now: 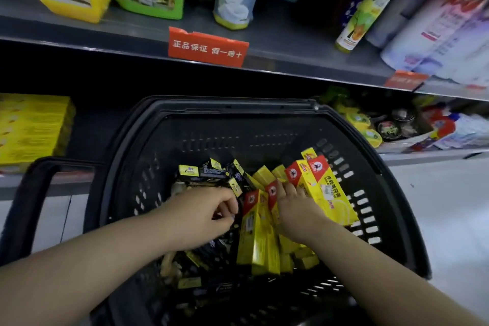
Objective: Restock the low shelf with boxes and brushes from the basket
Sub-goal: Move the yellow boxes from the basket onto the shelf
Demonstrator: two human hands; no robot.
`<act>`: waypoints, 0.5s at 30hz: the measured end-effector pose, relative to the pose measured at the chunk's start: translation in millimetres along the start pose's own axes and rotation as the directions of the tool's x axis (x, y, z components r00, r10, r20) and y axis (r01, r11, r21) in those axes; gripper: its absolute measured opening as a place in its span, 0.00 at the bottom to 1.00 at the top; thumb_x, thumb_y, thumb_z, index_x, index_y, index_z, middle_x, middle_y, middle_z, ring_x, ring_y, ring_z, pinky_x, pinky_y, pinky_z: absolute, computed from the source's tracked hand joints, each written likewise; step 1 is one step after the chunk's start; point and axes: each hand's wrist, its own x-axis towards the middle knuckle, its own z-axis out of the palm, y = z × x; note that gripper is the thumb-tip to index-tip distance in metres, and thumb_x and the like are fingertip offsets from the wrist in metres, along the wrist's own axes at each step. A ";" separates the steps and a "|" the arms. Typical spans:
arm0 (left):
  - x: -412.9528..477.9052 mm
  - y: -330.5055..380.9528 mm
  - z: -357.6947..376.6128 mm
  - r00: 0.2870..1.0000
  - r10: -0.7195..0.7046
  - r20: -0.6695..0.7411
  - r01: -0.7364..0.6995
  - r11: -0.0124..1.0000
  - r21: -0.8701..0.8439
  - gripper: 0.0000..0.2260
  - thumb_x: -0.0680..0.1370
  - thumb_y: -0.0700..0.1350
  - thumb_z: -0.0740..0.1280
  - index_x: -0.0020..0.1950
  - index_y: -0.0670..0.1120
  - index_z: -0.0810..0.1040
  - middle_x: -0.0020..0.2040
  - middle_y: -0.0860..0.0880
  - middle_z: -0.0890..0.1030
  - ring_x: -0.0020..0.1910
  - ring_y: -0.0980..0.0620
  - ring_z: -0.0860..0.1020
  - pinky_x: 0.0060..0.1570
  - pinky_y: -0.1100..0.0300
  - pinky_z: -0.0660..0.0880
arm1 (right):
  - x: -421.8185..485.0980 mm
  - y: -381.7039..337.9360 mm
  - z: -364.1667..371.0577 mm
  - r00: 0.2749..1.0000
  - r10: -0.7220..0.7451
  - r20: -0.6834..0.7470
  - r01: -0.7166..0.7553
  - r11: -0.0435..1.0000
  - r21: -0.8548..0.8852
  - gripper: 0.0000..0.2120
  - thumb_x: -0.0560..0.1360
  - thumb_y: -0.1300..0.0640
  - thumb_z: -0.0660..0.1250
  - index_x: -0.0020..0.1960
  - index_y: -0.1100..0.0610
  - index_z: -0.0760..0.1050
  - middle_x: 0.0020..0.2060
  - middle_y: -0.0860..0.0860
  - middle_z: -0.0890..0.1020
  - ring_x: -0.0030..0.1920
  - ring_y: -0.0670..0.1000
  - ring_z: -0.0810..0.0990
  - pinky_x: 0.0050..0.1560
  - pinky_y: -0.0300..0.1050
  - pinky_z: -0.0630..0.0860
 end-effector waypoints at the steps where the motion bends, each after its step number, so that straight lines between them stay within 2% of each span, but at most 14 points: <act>1: -0.9 -2.6 0.6 1.000 -0.014 0.010 0.014 1.000 -0.011 0.05 0.77 0.50 0.63 0.51 0.58 0.75 0.46 0.63 0.78 0.48 0.62 0.77 0.53 0.56 0.75 | 1.5 1.3 -0.8 0.997 0.007 -0.082 -0.009 1.000 -0.025 0.35 0.77 0.56 0.61 0.76 0.60 0.46 0.73 0.59 0.57 0.72 0.61 0.58 0.70 0.51 0.61; 3: -2.3 -7.5 0.9 0.999 -0.041 0.011 0.041 0.998 -0.051 0.04 0.76 0.49 0.64 0.49 0.58 0.76 0.46 0.62 0.78 0.47 0.64 0.77 0.51 0.62 0.75 | 6.6 9.6 -6.9 0.962 0.087 -0.258 -0.095 0.995 -0.018 0.33 0.76 0.57 0.60 0.76 0.58 0.48 0.73 0.58 0.56 0.72 0.60 0.58 0.70 0.53 0.60; 4: -2.9 -9.3 1.0 0.999 -0.052 0.003 0.052 0.995 -0.080 0.04 0.76 0.48 0.65 0.48 0.58 0.76 0.45 0.61 0.79 0.47 0.66 0.76 0.49 0.67 0.75 | 8.9 16.3 -10.0 0.942 0.157 -0.297 -0.161 0.987 0.011 0.33 0.76 0.56 0.59 0.76 0.59 0.47 0.73 0.59 0.55 0.72 0.61 0.57 0.70 0.53 0.59; 7: -4.3 -11.4 -0.3 0.997 -0.073 -0.017 0.070 0.988 -0.139 0.05 0.76 0.46 0.65 0.47 0.57 0.77 0.44 0.59 0.80 0.44 0.69 0.76 0.44 0.72 0.73 | 13.7 36.8 -11.1 0.931 0.305 -0.202 -0.295 0.952 0.077 0.38 0.76 0.49 0.63 0.76 0.62 0.46 0.73 0.59 0.54 0.72 0.61 0.56 0.71 0.54 0.57; 8: -5.2 -11.8 -0.7 0.997 -0.076 -0.016 0.073 0.986 -0.148 0.05 0.76 0.45 0.66 0.47 0.56 0.77 0.45 0.58 0.80 0.44 0.69 0.76 0.44 0.73 0.73 | 14.0 39.5 -9.5 0.940 0.298 -0.167 -0.287 0.954 0.085 0.38 0.75 0.49 0.64 0.76 0.61 0.47 0.72 0.59 0.55 0.72 0.61 0.55 0.71 0.54 0.57; 10: -6.5 -11.5 -0.9 0.996 -0.086 -0.012 0.083 0.981 -0.175 0.05 0.76 0.45 0.66 0.47 0.55 0.77 0.45 0.57 0.80 0.42 0.67 0.77 0.43 0.72 0.73 | 13.4 37.2 -7.3 0.951 0.250 -0.184 -0.227 0.964 0.137 0.35 0.76 0.54 0.64 0.76 0.56 0.48 0.70 0.59 0.59 0.70 0.61 0.59 0.69 0.54 0.61; 11: -7.0 -10.6 -0.6 0.995 -0.096 -0.010 0.092 0.976 -0.195 0.04 0.76 0.45 0.66 0.48 0.54 0.78 0.45 0.56 0.80 0.42 0.65 0.78 0.42 0.72 0.74 | 11.5 33.8 -8.8 0.951 0.233 -0.205 -0.196 0.962 0.188 0.34 0.76 0.58 0.63 0.76 0.53 0.49 0.68 0.59 0.62 0.68 0.61 0.63 0.66 0.53 0.66; 13: -6.2 -8.8 -0.8 0.992 -0.125 -0.010 0.118 0.960 -0.253 0.04 0.77 0.45 0.65 0.51 0.53 0.77 0.46 0.55 0.80 0.42 0.61 0.80 0.41 0.71 0.75 | 5.2 26.1 -17.9 0.942 0.226 -0.249 -0.142 0.939 0.313 0.32 0.75 0.62 0.64 0.74 0.50 0.52 0.61 0.57 0.71 0.56 0.57 0.75 0.51 0.51 0.77; 15: -4.3 -9.1 -1.4 0.985 -0.171 -0.018 0.156 0.931 -0.331 0.11 0.77 0.51 0.65 0.58 0.51 0.74 0.50 0.57 0.78 0.47 0.61 0.78 0.46 0.69 0.73 | -4.1 18.7 -31.6 0.924 0.219 -0.313 -0.063 0.895 0.442 0.28 0.75 0.59 0.66 0.70 0.50 0.57 0.51 0.50 0.77 0.40 0.49 0.77 0.36 0.42 0.75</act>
